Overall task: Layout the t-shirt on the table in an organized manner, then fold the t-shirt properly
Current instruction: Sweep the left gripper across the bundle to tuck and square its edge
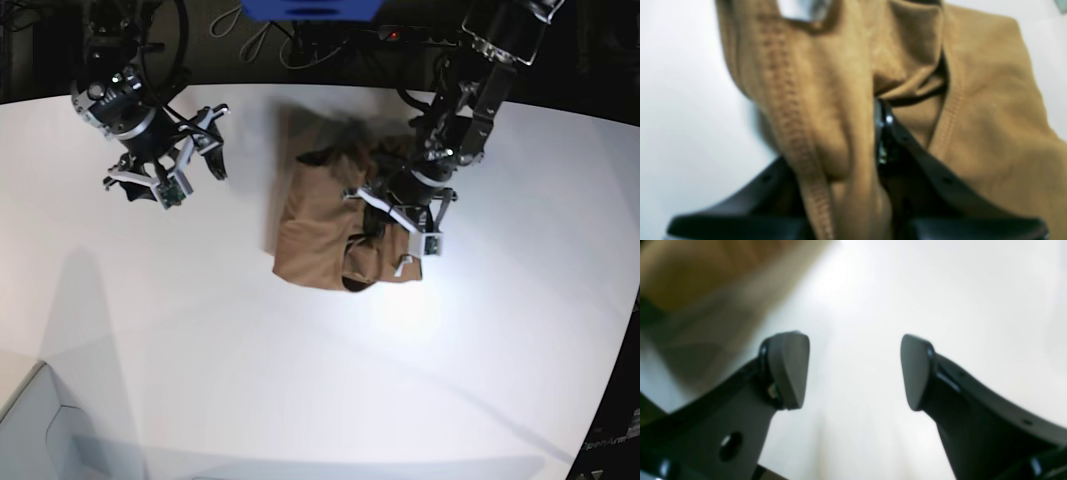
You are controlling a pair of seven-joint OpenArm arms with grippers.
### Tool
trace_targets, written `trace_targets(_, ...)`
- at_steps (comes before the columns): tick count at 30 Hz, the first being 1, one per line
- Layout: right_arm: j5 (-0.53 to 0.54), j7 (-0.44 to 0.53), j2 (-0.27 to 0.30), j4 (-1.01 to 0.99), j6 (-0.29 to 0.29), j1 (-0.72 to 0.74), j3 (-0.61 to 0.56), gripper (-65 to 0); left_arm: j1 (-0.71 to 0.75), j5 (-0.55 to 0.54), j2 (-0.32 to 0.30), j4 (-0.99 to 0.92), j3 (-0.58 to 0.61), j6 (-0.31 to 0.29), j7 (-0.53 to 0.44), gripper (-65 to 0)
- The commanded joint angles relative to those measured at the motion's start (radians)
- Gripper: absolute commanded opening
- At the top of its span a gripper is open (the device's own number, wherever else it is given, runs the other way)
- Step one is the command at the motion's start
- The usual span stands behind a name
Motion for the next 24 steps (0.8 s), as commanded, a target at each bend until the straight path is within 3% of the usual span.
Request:
trace_targets(1,0.015,0.024,0.002,0.017,0.003,0.006,0.015,-21.7,-0.024,0.008,-0.004,0.001,0.001,0.021,0.055,-65.0)
trace_targets(6,0.015,0.023,0.001,0.017,0.003,0.002,0.069,-21.7,-0.218,0.009,-0.007,-0.07,0.071,0.02,0.194,-64.8)
trace_targets(13,0.015,0.02,0.001,0.016,0.003,-0.002,0.123,-21.7,-0.503,0.009,-0.071,-0.122,0.542,0.0,0.199,-64.8)
trace_targets(19,0.015,0.018,0.001,0.016,0.003,-0.002,0.124,-21.7,-0.612,0.036,-0.065,-0.129,0.869,-0.247,0.078,-64.8)
trace_targets(21,0.015,0.018,0.001,0.016,0.003,-0.002,0.124,-21.7,-0.613,0.125,-0.065,-0.129,0.915,-0.323,0.009,-64.8)
trace_targets(24,0.013,0.018,0.001,0.016,0.003,-0.002,0.124,-21.7,-0.601,0.278,-0.065,-0.129,0.92,-0.387,-0.025,-64.8)
